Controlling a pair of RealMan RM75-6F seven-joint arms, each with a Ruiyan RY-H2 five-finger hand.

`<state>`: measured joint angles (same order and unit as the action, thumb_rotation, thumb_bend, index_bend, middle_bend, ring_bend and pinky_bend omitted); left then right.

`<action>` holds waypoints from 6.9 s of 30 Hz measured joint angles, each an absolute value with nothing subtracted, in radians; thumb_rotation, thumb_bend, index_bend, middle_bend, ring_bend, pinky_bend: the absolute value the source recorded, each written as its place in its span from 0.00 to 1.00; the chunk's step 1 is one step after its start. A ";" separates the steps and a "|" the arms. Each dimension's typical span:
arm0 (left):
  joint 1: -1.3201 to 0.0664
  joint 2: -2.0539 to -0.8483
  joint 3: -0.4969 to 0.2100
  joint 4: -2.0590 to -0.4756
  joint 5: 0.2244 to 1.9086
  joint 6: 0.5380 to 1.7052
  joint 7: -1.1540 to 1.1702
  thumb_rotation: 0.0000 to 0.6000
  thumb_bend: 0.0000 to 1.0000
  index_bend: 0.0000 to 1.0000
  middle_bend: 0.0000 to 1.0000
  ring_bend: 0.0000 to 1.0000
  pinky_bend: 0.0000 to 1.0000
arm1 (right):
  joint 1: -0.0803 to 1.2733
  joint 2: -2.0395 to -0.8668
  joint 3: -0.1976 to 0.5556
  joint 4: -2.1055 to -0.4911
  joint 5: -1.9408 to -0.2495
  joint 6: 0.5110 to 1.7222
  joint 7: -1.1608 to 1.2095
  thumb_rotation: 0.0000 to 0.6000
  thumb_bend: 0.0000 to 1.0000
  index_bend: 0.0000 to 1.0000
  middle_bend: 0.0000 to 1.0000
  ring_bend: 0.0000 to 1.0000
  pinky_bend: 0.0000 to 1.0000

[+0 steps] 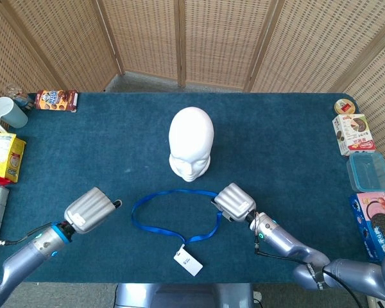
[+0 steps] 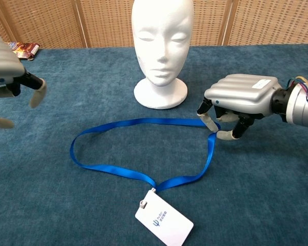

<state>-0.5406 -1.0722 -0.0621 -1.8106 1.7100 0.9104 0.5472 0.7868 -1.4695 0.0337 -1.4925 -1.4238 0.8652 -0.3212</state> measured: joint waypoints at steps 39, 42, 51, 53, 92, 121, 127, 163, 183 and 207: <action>-0.697 -1.277 -0.014 -1.730 1.413 0.711 0.790 1.00 0.29 0.46 1.00 1.00 1.00 | 0.780 -1.513 0.031 -1.431 -1.409 0.845 -0.297 1.00 0.46 0.68 1.00 1.00 1.00; -0.709 -1.294 -0.009 -1.718 1.395 0.710 0.799 1.00 0.29 0.46 1.00 1.00 1.00 | 0.779 -1.514 0.031 -1.427 -1.408 0.842 -0.294 1.00 0.46 0.68 1.00 1.00 1.00; -0.741 -1.327 0.004 -1.688 1.347 0.711 0.818 1.00 0.29 0.46 1.00 1.00 1.00 | 0.779 -1.519 0.032 -1.416 -1.408 0.840 -0.287 1.00 0.46 0.68 1.00 1.00 1.00; -0.748 -1.333 0.007 -1.683 1.341 0.713 0.822 1.00 0.29 0.46 1.00 1.00 1.00 | 0.779 -1.520 0.032 -1.413 -1.407 0.839 -0.286 1.00 0.46 0.68 1.00 1.00 1.00; -0.807 -1.408 0.060 -1.604 1.294 0.774 0.806 1.00 0.33 0.59 1.00 1.00 1.00 | 0.778 -1.533 0.035 -1.388 -1.407 0.827 -0.250 1.00 0.46 0.70 1.00 1.00 1.00; -0.799 -1.372 0.071 -1.632 1.303 0.837 0.743 1.00 0.39 0.63 1.00 1.00 1.00 | 0.769 -1.509 0.047 -1.436 -1.403 0.851 -0.240 1.00 0.46 0.72 1.00 1.00 1.00; -0.772 -1.328 0.062 -1.664 1.363 0.913 0.662 1.00 0.39 0.63 1.00 1.00 1.00 | 0.757 -1.462 0.066 -1.508 -1.407 0.892 -0.222 1.00 0.46 0.73 1.00 1.00 1.00; -0.676 -0.904 -0.201 -2.087 1.406 1.215 0.460 1.00 0.38 0.62 1.00 1.00 1.00 | 0.674 -0.944 0.322 -1.970 -1.352 1.109 0.011 1.00 0.46 0.74 1.00 1.00 1.00; -0.730 -0.953 -0.309 -2.072 1.292 1.248 0.546 1.00 0.38 0.63 1.00 1.00 1.00 | 0.758 -0.951 0.400 -1.889 -1.248 1.051 0.025 1.00 0.46 0.74 1.00 1.00 1.00; -0.820 -1.081 -0.367 -1.911 1.189 1.262 0.665 1.00 0.38 0.63 1.00 1.00 1.00 | 0.906 -1.050 0.454 -1.669 -1.135 0.956 0.009 1.00 0.46 0.75 1.00 1.00 1.00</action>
